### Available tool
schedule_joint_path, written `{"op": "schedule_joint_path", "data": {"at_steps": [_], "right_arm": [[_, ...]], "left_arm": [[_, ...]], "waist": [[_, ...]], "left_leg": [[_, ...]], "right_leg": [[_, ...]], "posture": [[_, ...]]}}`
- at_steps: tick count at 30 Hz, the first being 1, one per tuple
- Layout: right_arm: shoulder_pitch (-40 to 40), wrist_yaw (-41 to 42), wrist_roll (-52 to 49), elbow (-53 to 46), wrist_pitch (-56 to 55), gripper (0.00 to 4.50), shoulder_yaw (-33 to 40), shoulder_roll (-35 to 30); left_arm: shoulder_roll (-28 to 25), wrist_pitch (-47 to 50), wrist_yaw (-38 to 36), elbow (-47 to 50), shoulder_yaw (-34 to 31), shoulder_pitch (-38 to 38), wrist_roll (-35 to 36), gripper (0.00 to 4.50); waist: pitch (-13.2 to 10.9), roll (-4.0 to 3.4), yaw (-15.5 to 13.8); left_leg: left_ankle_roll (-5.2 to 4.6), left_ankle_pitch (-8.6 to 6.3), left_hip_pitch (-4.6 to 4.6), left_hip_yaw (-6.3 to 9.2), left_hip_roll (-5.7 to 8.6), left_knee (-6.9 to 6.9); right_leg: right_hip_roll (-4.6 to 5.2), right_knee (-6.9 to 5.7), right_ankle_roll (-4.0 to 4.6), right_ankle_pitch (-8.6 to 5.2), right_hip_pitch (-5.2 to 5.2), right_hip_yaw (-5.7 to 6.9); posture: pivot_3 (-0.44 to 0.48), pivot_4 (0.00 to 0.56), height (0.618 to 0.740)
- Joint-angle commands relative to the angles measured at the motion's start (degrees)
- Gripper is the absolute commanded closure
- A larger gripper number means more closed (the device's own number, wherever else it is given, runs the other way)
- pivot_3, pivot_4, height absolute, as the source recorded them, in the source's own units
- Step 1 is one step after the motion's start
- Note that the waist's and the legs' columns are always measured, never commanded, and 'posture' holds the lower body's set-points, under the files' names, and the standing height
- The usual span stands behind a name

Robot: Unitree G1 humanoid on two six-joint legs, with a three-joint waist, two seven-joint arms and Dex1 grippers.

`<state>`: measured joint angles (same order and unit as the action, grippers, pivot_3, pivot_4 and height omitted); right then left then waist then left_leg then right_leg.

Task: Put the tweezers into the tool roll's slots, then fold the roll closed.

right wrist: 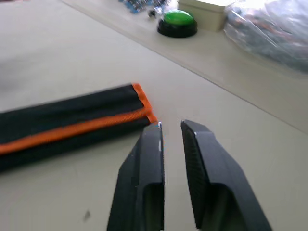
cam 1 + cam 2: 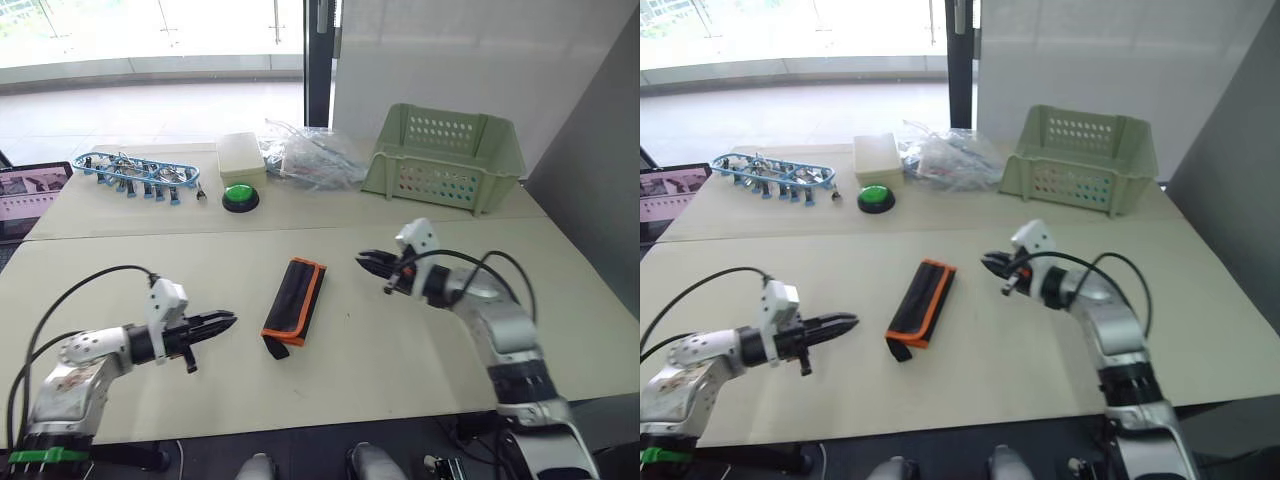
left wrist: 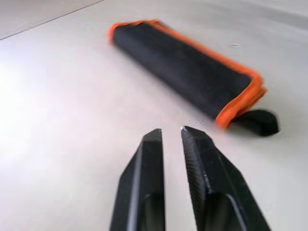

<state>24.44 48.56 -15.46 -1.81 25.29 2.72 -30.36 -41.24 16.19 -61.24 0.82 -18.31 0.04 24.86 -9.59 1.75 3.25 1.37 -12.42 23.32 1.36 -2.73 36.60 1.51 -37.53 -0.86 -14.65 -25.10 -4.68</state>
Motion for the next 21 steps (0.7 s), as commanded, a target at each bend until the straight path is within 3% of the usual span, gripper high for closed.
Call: {"op": "schedule_joint_path", "data": {"at_steps": [1, 8, 14, 21], "right_arm": [[-6.21, 2.26, -2.48, -3.03, -2.60, 2.32, 5.45, -4.04], [-16.06, 2.87, -3.71, 0.76, -8.72, 0.01, 12.58, -7.19], [-19.10, -0.38, -1.67, 9.52, -12.40, 0.00, 16.41, -8.66], [-20.01, -0.60, -1.10, 6.74, -13.86, 0.00, 14.54, -8.75]], "left_arm": [[-0.81, -3.45, 1.94, 1.68, -7.17, 5.31, 0.54, 2.35], [-2.31, -7.20, 3.32, -2.43, -15.50, 11.25, 0.27, 0.03], [-3.49, -9.83, 2.39, -7.22, -19.01, 12.87, 1.01, 0.01], [-3.03, -9.66, 3.43, -6.08, -17.60, 12.78, 0.38, 0.01]], "waist": [[-0.03, 0.05, -0.13], [-0.08, 0.13, -0.43], [-0.10, 0.17, -0.56], [-0.10, 0.18, -0.58]], "left_leg": [[0.00, 0.00, 0.00, -0.03, 0.00, 0.00], [0.01, 0.02, -0.18, -0.14, -0.04, 0.02], [0.02, 0.03, -0.39, -0.46, -0.04, 0.02], [0.02, 0.03, -0.45, -0.77, -0.05, 0.02]], "right_leg": [[0.00, 0.02, -0.23, -0.14, 0.01, -0.02], [-0.08, -0.03, -0.39, -0.21, 0.04, -0.13], [-0.07, 0.01, -0.41, -0.19, 0.15, -0.39], [-0.09, -0.02, -0.56, -0.10, 0.11, -0.72]], "posture": [[0.000, 0.150, 0.725], [0.000, 0.150, 0.725], [0.000, 0.150, 0.725], [0.000, 0.150, 0.725]]}}
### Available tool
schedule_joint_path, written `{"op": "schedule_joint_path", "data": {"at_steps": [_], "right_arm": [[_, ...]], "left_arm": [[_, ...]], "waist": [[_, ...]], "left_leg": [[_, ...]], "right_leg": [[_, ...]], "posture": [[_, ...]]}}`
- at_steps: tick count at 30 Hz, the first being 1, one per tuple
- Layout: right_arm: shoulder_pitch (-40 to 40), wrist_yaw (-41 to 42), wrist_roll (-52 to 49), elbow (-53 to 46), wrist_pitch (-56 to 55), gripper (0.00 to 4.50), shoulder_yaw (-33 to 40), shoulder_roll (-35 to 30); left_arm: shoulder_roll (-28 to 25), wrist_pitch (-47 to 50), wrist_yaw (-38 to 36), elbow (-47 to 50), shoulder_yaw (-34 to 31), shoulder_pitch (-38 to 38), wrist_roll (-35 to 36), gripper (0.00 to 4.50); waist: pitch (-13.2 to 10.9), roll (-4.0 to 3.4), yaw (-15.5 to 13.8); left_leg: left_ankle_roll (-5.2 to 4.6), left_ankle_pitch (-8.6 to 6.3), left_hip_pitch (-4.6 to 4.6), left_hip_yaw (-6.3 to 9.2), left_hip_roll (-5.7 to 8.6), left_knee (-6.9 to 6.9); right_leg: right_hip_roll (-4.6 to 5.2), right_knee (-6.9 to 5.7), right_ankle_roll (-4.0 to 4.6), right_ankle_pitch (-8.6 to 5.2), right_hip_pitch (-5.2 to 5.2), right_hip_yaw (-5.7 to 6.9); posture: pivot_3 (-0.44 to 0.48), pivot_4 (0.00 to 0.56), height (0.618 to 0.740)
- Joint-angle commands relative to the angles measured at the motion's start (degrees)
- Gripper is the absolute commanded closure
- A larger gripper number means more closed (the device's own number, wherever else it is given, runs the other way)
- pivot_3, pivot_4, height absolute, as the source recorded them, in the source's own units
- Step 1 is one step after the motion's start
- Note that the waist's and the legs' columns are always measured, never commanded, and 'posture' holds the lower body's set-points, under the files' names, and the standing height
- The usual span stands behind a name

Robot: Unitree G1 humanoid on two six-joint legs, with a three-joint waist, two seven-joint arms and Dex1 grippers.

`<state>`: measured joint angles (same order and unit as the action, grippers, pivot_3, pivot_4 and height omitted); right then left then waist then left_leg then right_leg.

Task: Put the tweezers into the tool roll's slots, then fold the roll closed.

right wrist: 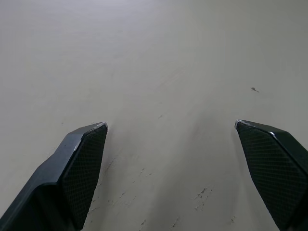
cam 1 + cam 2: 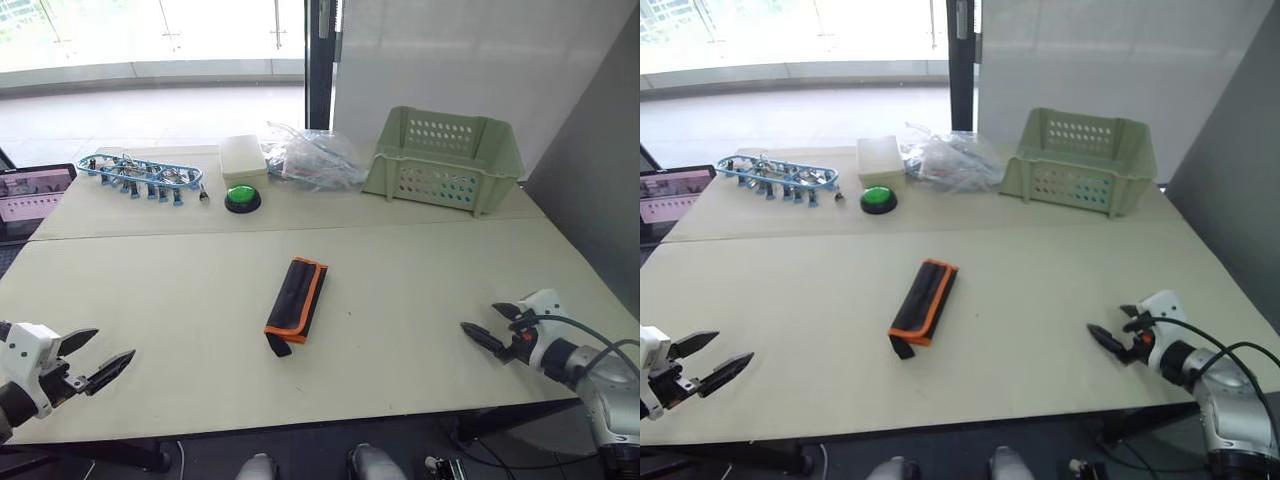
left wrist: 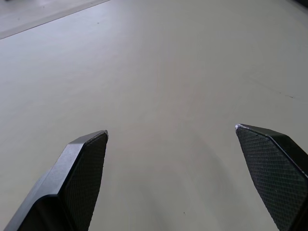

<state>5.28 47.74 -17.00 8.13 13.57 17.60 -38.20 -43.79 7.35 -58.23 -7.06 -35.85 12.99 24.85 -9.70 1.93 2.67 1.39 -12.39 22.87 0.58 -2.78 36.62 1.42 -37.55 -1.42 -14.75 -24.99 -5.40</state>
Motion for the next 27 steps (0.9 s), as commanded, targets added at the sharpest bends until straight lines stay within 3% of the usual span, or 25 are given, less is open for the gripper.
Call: {"op": "schedule_joint_path", "data": {"at_steps": [1, 3, 4, 5, 6, 12, 27], "right_arm": [[-1.28, 0.37, 0.85, -3.58, -2.50, 0.00, -0.83, -1.08], [-1.65, 0.24, 0.16, -4.35, -2.23, 0.00, -0.72, -0.83], [-1.51, -0.16, -0.78, -4.56, -1.25, 0.00, -0.16, -0.57], [-1.41, -0.47, -1.44, -4.69, -0.55, 0.00, 0.21, -0.41], [-1.49, -0.55, -1.49, -4.78, -0.51, 0.00, 0.29, -0.52], [-2.23, -1.12, -1.12, -5.52, -0.09, 0.00, 0.36, -1.12], [-2.75, -1.46, -1.70, -6.97, 1.39, 0.00, 0.45, -0.93]], "left_arm": [[-0.53, -0.71, 0.58, 1.96, 0.26, -0.08, 0.17, 0.01], [-0.58, -0.66, 0.63, 1.95, 0.54, -0.05, 0.24, 0.01], [-0.64, -0.74, 0.64, 1.70, 0.61, -0.15, 0.31, 0.01], [-0.68, -0.79, 0.65, 1.53, 0.66, -0.22, 0.33, 0.01], [-0.66, -0.77, 0.60, 1.47, 0.62, -0.17, 0.44, 0.01], [-0.85, -1.24, 0.38, -0.54, 1.39, -1.26, 0.15, 0.01], [-1.06, -1.51, 1.58, -1.03, 2.29, -2.33, -0.45, 0.01]], "waist": [[0.00, 0.00, 0.00], [-0.13, -0.20, 0.56], [-0.17, -0.25, 0.97], [-0.23, -0.43, 1.11], [-0.25, -0.40, 0.65], [-0.24, -0.39, -0.82], [-0.23, -0.35, -0.34]], "left_leg": [[0.00, 0.00, 0.00, -0.03, 0.00, 0.00], [0.00, 0.00, 0.32, 0.18, 0.08, -0.06], [-0.12, 0.10, 0.29, 1.40, 0.58, -0.21], [-0.20, 0.21, 0.20, 2.16, 1.02, -0.26], [-0.14, 0.24, -0.32, 2.03, 0.84, -0.02], [-0.14, 0.23, 0.15, 1.61, 0.77, -0.02], [-0.15, 0.23, 0.04, 1.00, 0.75, -0.02]], "right_leg": [[0.00, 0.00, -0.01, 0.00, -0.01, -0.03], [0.18, 0.08, -0.01, 0.00, 0.26, 0.20], [0.99, 0.37, 0.10, -0.13, 1.12, 1.67], [1.35, 0.42, 0.04, -0.31, 1.60, 2.31], [1.34, 0.45, -0.02, -0.38, 1.33, 2.42], [1.15, 0.40, -0.10, -0.26, 0.97, 1.97], [1.14, 0.41, -0.31, -0.12, 0.89, 1.42]], "posture": [[0.000, 0.150, 0.725], [0.000, 0.150, 0.725], [0.000, 0.150, 0.725], [0.000, 0.150, 0.725], [0.000, 0.150, 0.725], [0.000, 0.150, 0.725], [0.000, 0.150, 0.725]]}}
